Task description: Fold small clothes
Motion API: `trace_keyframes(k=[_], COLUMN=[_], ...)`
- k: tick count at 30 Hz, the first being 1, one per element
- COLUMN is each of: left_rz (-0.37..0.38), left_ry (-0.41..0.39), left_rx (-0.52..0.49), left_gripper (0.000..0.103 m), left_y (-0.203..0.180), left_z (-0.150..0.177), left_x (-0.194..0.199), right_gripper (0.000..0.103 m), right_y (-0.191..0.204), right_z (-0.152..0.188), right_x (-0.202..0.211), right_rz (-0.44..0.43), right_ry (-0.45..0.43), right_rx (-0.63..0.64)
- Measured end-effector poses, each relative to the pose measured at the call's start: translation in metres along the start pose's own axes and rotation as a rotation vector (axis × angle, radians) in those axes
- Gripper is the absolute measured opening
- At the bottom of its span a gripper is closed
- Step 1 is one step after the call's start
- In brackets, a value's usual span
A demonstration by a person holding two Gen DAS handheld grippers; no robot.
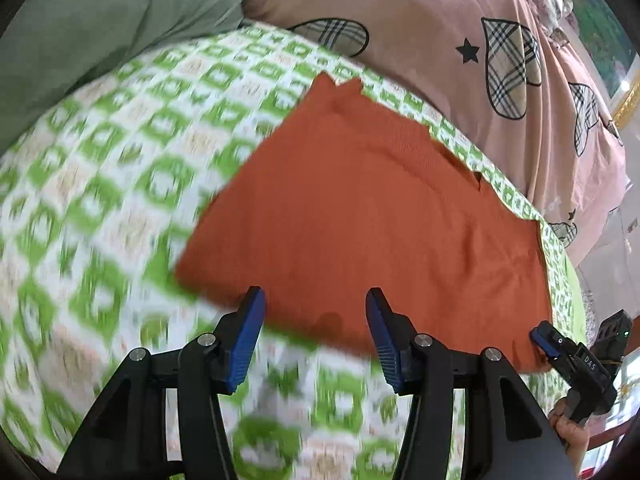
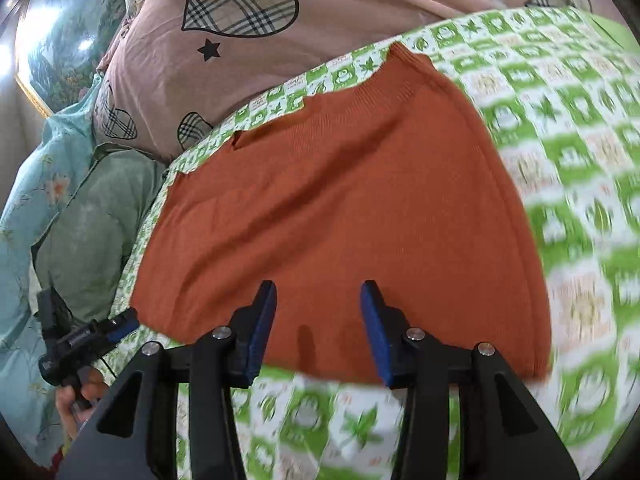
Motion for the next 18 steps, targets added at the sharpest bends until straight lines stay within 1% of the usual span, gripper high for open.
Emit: trace_keyframes(k=[2, 4, 9, 13, 18], left_rz=[0.012, 0.04, 0.092, 0.117, 0.124], left_ry=[0.014, 0.033, 0.052, 0.035, -0.004], left_rx=[0.021, 0.04, 0.099, 0.144, 0.202], left_gripper=[0.055, 0.055, 0.056, 0.056, 0.055], left_y=[0.003, 0.005, 0.011, 0.015, 0.023], left_z=[0.011, 0.02, 0.026, 0.013, -0.016], left_x=[0.0, -0.001, -0.011, -0.019, -0.03], right_gripper=[0.049, 0.051, 0.053, 0.053, 0.054], right_y=[0.001, 0.002, 0.002, 0.003, 0.007], right_z=[0.009, 0.017, 0.031, 0.034, 0.032], right_x=[0.006, 0.011, 0.019, 0.02, 0.019], right_rz=[-0.011, -0.022, -0.028, -0.029, -0.034], right_ry=[-0.007, -0.015, -0.013, -0.008, -0.009], right_rx=[-0.017, -0.035, -0.046, -0.047, -0.043])
Point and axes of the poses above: each gripper's, at about its wrist camera, not at the fingertips, and x roughly against the way its jaws point, y to its left, z to its underside, the point moved 8 cm from there along -x, roughly the way its jaws point, and after that the axes turned 7 degrees about y, right-handed, at the moved point
